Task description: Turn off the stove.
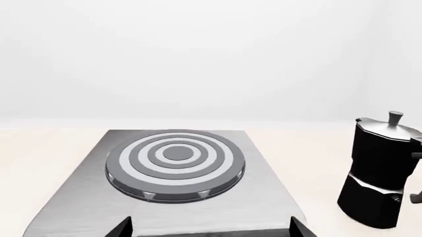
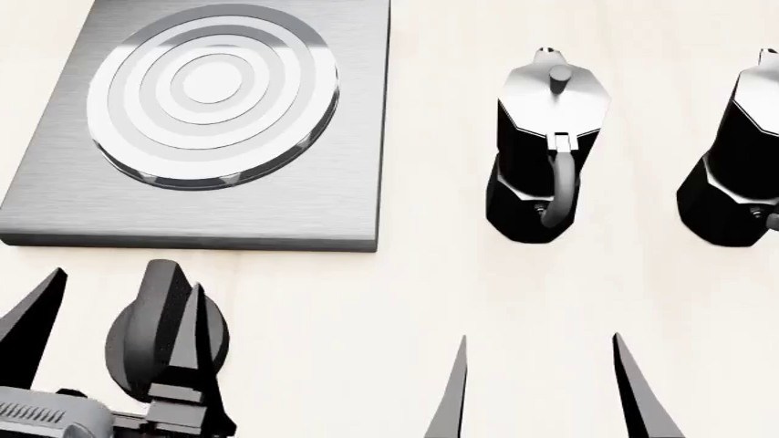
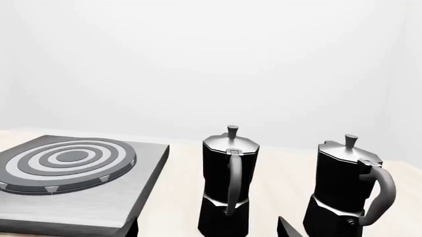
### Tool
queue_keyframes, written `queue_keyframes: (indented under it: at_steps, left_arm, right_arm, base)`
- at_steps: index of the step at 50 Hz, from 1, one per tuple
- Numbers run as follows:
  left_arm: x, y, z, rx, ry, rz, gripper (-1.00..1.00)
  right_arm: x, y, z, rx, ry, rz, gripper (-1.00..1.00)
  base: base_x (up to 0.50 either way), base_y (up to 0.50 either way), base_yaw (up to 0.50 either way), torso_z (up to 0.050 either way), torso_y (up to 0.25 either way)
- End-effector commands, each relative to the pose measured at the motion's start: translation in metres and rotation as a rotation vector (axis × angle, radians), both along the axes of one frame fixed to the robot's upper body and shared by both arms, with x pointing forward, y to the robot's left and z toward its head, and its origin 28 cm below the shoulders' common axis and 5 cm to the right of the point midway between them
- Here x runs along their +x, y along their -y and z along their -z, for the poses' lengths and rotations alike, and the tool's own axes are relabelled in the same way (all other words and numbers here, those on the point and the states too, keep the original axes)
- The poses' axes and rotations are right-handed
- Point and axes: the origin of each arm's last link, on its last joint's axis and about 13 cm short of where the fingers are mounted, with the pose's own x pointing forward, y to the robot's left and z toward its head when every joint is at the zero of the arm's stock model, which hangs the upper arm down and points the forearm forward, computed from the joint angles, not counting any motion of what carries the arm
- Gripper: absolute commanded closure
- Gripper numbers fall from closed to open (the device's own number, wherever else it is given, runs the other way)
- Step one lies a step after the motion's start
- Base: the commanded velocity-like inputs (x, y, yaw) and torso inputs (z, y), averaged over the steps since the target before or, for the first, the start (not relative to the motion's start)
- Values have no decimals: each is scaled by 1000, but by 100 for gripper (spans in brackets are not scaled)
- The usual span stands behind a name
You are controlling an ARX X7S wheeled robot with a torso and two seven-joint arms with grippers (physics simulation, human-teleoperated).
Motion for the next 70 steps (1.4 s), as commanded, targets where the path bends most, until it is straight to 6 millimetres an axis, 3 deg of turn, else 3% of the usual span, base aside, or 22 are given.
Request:
queue_keyframes:
  at_steps: [1,42,70]
  left_arm:
    - [13,1,13,21,-35,-47,-100]
    - [41,-5,48,68,-111,-176,-100]
    - [46,-8,57,81,-130,-218,-100]
  right_arm:
    - [0,0,0,0,0,0,-100]
    - [0,0,1,0,1,-1,-100]
    - [-1,0,1,1,2,-2,-100]
  base:
    - [0,0,0,0,0]
    - [0,0,0,0,0]
    - [0,0,0,0,0]
